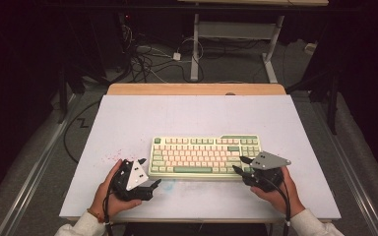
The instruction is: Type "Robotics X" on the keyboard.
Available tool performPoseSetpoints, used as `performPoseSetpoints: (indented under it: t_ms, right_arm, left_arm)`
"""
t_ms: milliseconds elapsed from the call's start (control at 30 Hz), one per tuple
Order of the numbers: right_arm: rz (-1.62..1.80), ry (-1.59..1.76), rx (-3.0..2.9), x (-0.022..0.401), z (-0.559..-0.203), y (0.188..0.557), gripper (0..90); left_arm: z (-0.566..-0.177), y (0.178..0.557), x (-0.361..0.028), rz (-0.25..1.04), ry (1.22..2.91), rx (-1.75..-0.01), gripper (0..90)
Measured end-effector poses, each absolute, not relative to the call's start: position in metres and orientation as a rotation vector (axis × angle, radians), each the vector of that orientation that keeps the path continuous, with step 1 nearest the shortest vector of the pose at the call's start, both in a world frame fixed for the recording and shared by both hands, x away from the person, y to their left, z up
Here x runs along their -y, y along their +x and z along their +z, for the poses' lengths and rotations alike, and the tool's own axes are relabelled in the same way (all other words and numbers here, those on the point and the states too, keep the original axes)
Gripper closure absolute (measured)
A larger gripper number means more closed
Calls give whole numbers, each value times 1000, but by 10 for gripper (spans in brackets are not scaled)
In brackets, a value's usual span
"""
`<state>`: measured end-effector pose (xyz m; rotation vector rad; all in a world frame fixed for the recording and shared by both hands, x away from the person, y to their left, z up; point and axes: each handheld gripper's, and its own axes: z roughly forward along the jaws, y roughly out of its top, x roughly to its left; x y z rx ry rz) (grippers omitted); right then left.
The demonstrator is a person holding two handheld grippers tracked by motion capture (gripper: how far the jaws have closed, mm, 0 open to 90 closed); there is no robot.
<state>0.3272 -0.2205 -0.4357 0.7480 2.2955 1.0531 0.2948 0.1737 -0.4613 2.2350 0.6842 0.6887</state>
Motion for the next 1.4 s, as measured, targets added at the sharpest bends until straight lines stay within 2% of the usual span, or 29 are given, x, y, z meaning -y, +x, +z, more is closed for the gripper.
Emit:
performPoseSetpoints:
  t_ms: [167,300,800,1400]
  right_arm:
    - [1057,730,-2349,208,-432,340,836]
    - [1041,716,-2377,192,-430,352,898]
    - [966,697,-2456,148,-440,388,900]
    - [863,711,-2477,136,-448,401,900]
  left_arm:
    - [-462,292,-177,677,2234,-693,183]
    - [-464,293,-177,668,2242,-697,183]
    - [-468,293,-176,656,2271,-693,182]
    - [-470,294,-173,659,2305,-663,182]
